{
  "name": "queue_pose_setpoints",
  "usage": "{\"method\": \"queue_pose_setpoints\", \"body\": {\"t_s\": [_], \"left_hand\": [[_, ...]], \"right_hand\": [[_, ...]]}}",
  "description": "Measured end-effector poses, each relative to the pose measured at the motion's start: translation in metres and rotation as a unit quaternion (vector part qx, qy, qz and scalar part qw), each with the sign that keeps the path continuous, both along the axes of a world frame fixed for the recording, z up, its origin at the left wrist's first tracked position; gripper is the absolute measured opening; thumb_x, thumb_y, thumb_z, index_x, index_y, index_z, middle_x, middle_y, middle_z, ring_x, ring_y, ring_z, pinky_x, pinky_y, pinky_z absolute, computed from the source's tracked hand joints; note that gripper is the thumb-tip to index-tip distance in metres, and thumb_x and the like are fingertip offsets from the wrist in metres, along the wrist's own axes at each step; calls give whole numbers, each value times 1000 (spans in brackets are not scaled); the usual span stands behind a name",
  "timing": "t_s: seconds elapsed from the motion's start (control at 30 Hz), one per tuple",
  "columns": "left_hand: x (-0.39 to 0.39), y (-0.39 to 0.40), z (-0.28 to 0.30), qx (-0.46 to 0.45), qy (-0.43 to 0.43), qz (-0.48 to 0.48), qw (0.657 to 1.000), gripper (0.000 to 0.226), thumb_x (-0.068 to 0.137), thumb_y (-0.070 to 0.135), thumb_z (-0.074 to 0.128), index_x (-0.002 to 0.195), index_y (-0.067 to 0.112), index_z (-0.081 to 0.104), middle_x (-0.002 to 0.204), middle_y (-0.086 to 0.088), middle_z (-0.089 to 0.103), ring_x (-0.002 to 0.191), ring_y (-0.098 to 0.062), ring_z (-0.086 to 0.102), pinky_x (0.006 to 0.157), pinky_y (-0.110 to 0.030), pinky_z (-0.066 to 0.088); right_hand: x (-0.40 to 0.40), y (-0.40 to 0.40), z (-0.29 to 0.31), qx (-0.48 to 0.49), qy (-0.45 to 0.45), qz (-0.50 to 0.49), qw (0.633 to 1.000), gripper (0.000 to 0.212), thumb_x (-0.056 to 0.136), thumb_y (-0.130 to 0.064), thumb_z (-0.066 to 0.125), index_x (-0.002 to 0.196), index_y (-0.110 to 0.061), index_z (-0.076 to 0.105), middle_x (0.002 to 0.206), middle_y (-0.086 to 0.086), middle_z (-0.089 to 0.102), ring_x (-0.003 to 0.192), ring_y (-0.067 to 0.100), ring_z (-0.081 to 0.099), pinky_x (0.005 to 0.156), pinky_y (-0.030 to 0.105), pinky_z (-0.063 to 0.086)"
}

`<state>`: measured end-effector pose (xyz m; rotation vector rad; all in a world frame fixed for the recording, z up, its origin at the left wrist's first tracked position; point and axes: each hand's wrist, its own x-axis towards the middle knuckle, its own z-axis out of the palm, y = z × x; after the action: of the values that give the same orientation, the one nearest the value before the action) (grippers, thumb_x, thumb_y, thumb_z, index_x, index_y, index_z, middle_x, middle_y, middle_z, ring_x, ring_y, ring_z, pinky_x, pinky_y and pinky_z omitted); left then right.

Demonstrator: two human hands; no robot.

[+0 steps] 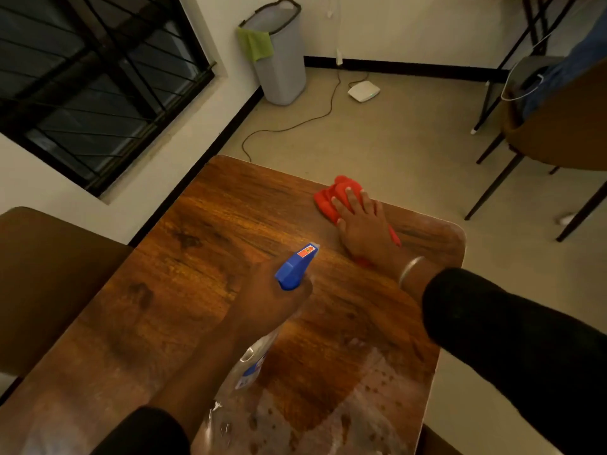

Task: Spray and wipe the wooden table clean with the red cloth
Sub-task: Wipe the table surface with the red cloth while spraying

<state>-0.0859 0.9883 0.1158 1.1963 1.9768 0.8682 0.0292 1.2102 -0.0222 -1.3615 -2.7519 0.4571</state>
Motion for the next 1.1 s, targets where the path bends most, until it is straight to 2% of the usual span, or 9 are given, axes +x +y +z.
{"method": "queue_pose_setpoints", "body": {"t_s": [0.17,0.23,0.33,0.4,0.57,0.73,0.87,0.97,1.1], "left_hand": [[-7,-7,-4,-9,-5,13,1000,19,79,31,68,76,14,57,67,-24,64,63,-41,64,60,-49,56],[-14,-7,-5,-8,-3,33,999,25,79,33,67,76,10,58,66,-25,65,59,-37,64,57,-40,56],[-27,-8,-8,4,-33,60,998,25,82,31,68,81,7,60,64,-22,66,47,-15,64,49,-12,50],[-33,-10,-9,13,-48,70,996,22,83,30,68,82,9,61,64,-20,67,49,-12,67,50,-10,50],[-44,-17,-13,21,-46,50,997,13,82,27,69,74,19,62,64,-15,68,53,-18,68,54,-12,53],[-42,-14,-11,-14,-7,20,1000,10,78,39,64,71,32,63,62,0,73,52,-9,69,54,-6,49],[-42,-1,-11,-11,7,31,999,14,83,29,70,72,31,62,64,0,72,51,-10,68,47,-10,49],[-38,11,-10,7,10,36,999,18,81,30,71,69,36,60,59,5,69,46,-7,64,43,-9,46],[-34,14,-13,18,-9,33,999,14,79,36,71,73,31,60,66,-5,69,48,-10,65,46,-8,48]], "right_hand": [[-4,-19,-11,14,9,15,1000,62,108,-38,35,166,-33,16,176,7,3,161,38,0,128,61,9],[26,-50,-20,19,7,62,998,61,108,-39,32,166,-37,13,176,2,2,162,34,-2,129,57,8],[81,-89,-28,16,-2,113,993,59,108,-45,23,166,-42,10,176,-1,4,162,31,0,129,54,8],[94,-91,-29,11,-20,129,991,60,108,-48,21,165,-44,7,176,-2,3,162,31,0,129,54,8],[-9,-3,-13,11,-24,141,990,60,109,-50,20,165,-43,-1,175,1,-12,161,35,-10,129,58,2],[-84,59,-2,-15,-45,124,991,61,109,-49,27,165,-42,5,176,5,-5,161,40,-1,127,59,4],[-23,35,-12,12,-26,138,990,61,109,-46,30,166,-40,10,176,2,1,161,35,2,127,56,11],[62,18,-17,11,-23,139,990,60,109,-51,21,165,-45,1,176,-3,-6,162,27,-8,128,51,3],[139,-4,-22,-5,-49,118,992,60,106,-59,12,161,-52,-11,174,-8,-15,160,23,-16,129,54,-1]]}}
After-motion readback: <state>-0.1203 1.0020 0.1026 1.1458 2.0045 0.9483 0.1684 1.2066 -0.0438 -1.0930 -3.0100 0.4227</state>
